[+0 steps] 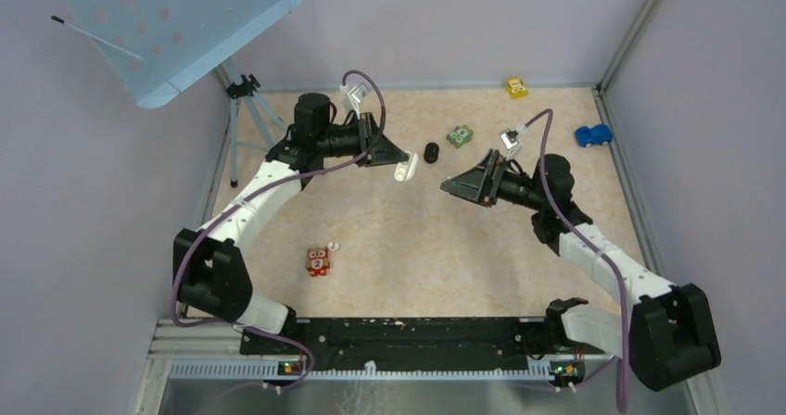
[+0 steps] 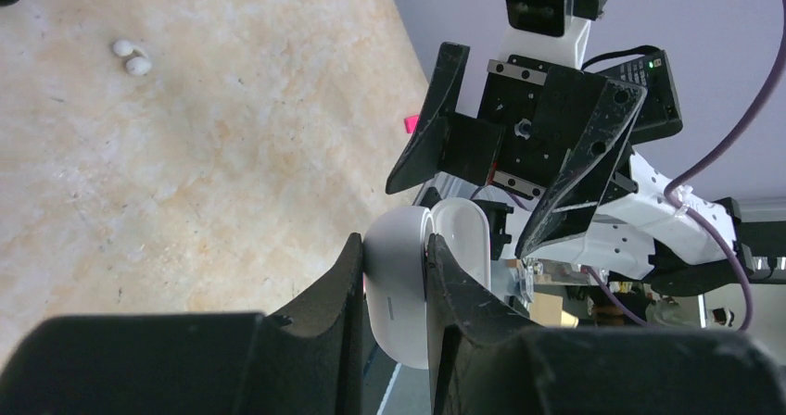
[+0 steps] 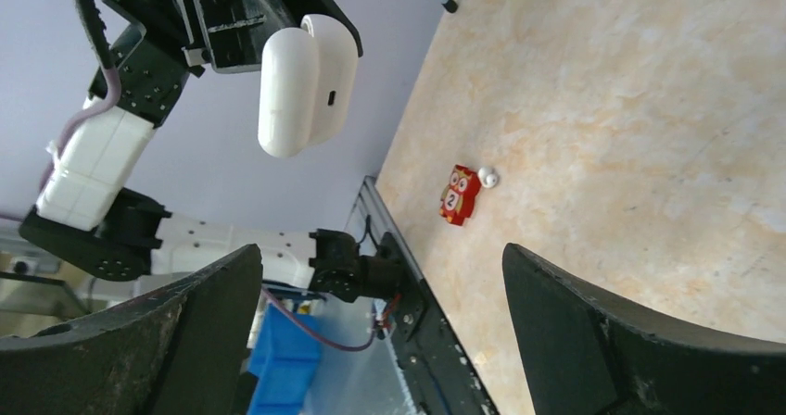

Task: Insert the wireless bluetooth earbuds into the charging case
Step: Pass from the left arm to the right

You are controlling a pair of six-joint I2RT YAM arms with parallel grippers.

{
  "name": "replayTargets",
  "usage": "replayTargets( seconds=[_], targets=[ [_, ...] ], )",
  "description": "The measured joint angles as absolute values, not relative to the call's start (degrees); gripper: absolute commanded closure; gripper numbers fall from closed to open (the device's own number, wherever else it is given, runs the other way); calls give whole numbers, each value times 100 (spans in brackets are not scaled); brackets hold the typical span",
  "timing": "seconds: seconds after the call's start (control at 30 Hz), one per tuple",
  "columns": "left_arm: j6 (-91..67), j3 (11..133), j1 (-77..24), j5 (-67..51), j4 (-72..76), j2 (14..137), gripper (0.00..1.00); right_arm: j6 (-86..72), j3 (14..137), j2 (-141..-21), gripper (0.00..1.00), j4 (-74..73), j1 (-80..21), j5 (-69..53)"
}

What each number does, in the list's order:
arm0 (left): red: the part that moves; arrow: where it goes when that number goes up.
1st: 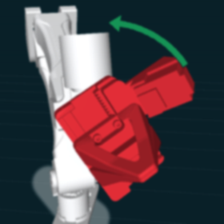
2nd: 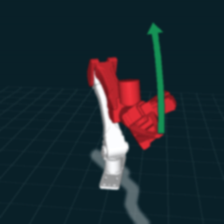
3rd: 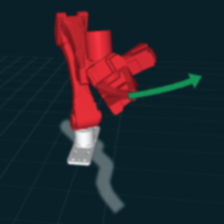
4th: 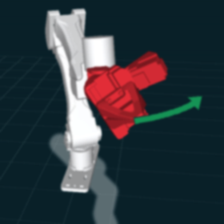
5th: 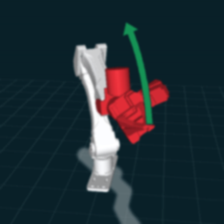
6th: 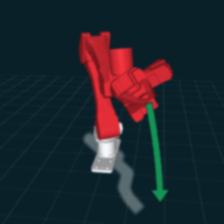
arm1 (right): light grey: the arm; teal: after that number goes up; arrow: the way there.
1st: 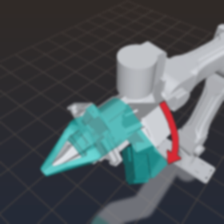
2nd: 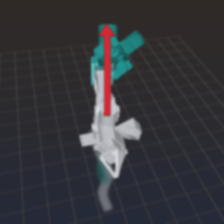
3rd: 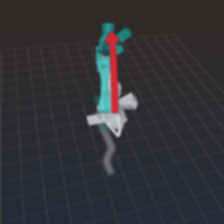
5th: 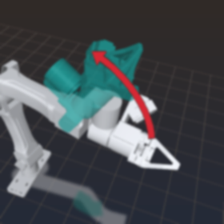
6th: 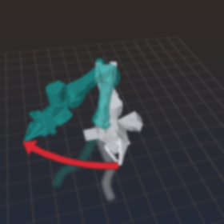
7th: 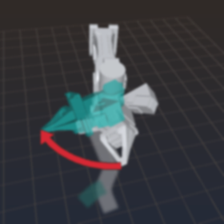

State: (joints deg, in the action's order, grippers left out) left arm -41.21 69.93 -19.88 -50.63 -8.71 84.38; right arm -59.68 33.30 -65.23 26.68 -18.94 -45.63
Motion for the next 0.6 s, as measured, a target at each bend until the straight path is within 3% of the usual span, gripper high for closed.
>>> replayTargets(
  seconds=[0.13, 0.6],
  targets=[
    [-4182, 6973, -2036, -5245, -576, 8438, 76, -5636, 3374, -6069, 4, 2198, -1894, -4399],
    [-4589, 6816, -2143, -5616, 198, 8453, 75, -6399, 2751, -6018, 8, 4147, -2279, -3682]
  ],
)
